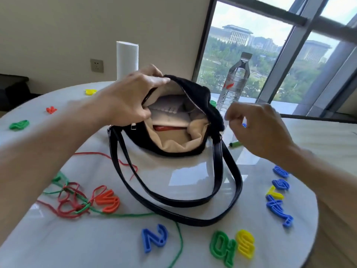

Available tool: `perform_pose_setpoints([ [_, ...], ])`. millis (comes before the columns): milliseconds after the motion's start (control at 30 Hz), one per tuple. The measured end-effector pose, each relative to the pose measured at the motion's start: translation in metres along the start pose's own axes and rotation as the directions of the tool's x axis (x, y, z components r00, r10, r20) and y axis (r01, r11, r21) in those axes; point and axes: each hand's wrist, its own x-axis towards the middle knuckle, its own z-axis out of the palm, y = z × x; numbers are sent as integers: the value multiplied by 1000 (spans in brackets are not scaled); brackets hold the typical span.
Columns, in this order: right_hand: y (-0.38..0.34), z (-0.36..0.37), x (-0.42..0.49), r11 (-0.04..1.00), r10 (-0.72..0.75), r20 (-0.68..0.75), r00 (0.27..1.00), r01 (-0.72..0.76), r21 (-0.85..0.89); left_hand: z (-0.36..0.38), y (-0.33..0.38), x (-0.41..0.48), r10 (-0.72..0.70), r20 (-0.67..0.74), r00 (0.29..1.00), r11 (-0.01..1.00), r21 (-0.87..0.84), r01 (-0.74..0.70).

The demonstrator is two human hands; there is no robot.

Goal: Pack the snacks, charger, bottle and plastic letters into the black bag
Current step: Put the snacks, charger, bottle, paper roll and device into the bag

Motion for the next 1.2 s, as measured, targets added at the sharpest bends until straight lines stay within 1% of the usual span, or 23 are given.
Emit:
perform_pose_setpoints([
  [33, 25, 0, 1, 999, 29, 58, 998, -27, -37, 1, 0, 1, -5, 2, 1000, 1000, 3, 4],
  [67, 46, 4, 0, 997, 36, 167, 985, -24, -73, 2, 1, 2, -8, 6, 1000, 1000, 6, 8],
  [133, 75, 16, -3, 982, -9, 426, 905, 88, -166, 2, 3, 2, -7, 6, 1000, 1000, 9, 7],
  [167, 84, 24, -6, 969, -29, 520, 854, 151, -194, 2, 4, 2, -8, 5, 1000, 1000, 7, 8],
  [200, 90, 31, -9, 964, -33, 572, 820, 178, -198, 2, 4, 2, -9, 7, 1000, 1000, 7, 9],
  [267, 92, 40, -15, 966, -53, 577, 815, 189, -179, 1, 4, -1, -19, 17, 1000, 1000, 12, 19],
  [333, 87, 40, -19, 945, -97, 515, 851, 241, -219, 1, 4, -4, -28, 29, 999, 999, 15, 28],
  [367, 86, 38, -20, 937, -119, 442, 889, 248, -247, 1, 4, -5, -31, 33, 999, 999, 17, 31],
  [400, 83, 32, -21, 939, -147, 319, 936, 233, -254, 1, 4, -5, -32, 34, 999, 999, 17, 31],
  [433, 77, 25, -20, 958, -160, 155, 975, 191, -212, 1, 3, -5, -34, 33, 999, 999, 18, 33],
  [467, 69, 15, -19, 986, -131, -26, 991, 127, -111, 1, 4, -5, -33, 28, 999, 999, 19, 33],
  [500, 57, 4, -16, 995, -80, -193, 978, 89, 37, 1, 4, -4, -35, 21, 999, 999, 24, 34],
  [533, 40, -6, -12, 977, -30, -309, 950, 93, 190, 1, 5, -4, -36, 17, 999, 999, 31, 36],
  [567, 20, -13, -8, 942, -2, -373, 928, 127, 310, 1, 6, -4, -36, 16, 999, 999, 38, 35],
  [633, -24, -17, -3, 872, -46, -406, 913, 235, 430, 3, 10, -1, -31, 20, 999, 999, 40, 30],
  [667, -45, -13, -1, 855, -88, -388, 918, 269, 443, 3, 11, 0, -29, 24, 999, 999, 41, 28],
  [733, -73, 1, 5, 852, -147, -297, 944, 273, 446, 4, 11, 2, -23, 27, 999, 999, 45, 22],
  [800, -85, 20, 12, 901, -214, -188, 959, 268, 340, 4, 10, 2, -16, 25, 1000, 999, 51, 15],
  [867, -87, 41, 22, 940, -319, -40, 947, 321, 111, 3, 9, 1, -10, 23, 1000, 998, 55, 9],
  [933, -83, 62, 33, 910, -369, 99, 924, 381, -161, 3, 8, -1, -11, 27, 1000, 998, 60, 10],
  [1000, -79, 81, 43, 869, -342, 159, 926, 376, -322, 3, 9, -2, -10, 34, 999, 998, 62, 8],
  [1100, -76, 95, 52, 851, -245, 188, 951, 304, -428, 3, 9, -3, -15, 45, 999, 999, 47, 13],
  [1200, -74, 97, 55, 887, -136, 238, 962, 225, -404, 5, 9, -2, -26, 59, 998, 999, 44, 24],
])
